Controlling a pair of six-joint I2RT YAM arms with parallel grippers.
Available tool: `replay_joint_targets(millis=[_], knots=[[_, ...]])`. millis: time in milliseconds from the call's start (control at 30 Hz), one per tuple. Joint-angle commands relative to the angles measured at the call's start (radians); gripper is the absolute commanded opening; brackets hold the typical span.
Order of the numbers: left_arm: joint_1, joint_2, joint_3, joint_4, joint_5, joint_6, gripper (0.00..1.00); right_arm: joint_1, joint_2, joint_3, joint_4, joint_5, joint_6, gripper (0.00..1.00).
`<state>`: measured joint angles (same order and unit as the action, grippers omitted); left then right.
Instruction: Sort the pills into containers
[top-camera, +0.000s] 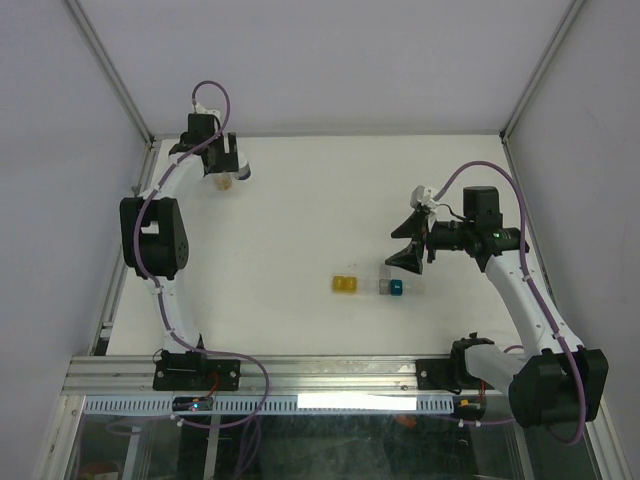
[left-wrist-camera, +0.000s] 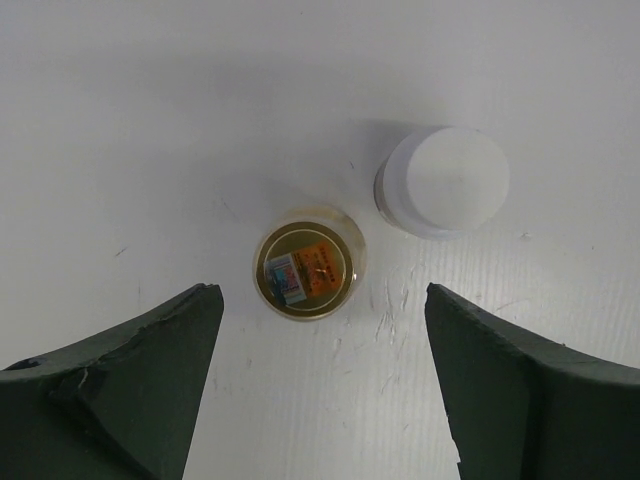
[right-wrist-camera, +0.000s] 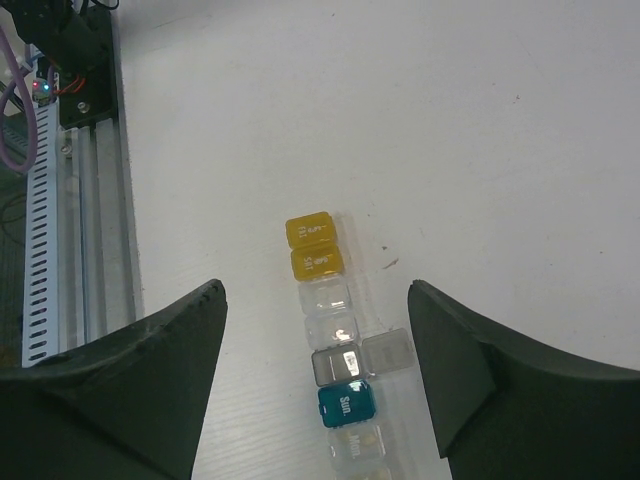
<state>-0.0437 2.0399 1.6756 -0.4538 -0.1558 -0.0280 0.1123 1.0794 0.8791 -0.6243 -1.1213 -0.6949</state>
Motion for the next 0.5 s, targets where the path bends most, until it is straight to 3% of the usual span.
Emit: replay_joint_targets(millis=[0, 200, 467], knots=[[0.021, 0.032, 0.087, 0.007, -0.011, 0.031, 0.84, -0.008, -0.020, 0.000, 0.037, -0.006, 0.018, 0.76], [0.033, 0.072, 0.109, 0.003, 0.000, 0.023, 0.76, -0.013, -0.019, -0.002, 0.039, -0.007, 0.019, 0.76], [0.036, 0.110, 0.125, 0.002, 0.043, 0.012, 0.75, -0.015, -0.018, -0.003, 0.038, -0.009, 0.020, 0.76]])
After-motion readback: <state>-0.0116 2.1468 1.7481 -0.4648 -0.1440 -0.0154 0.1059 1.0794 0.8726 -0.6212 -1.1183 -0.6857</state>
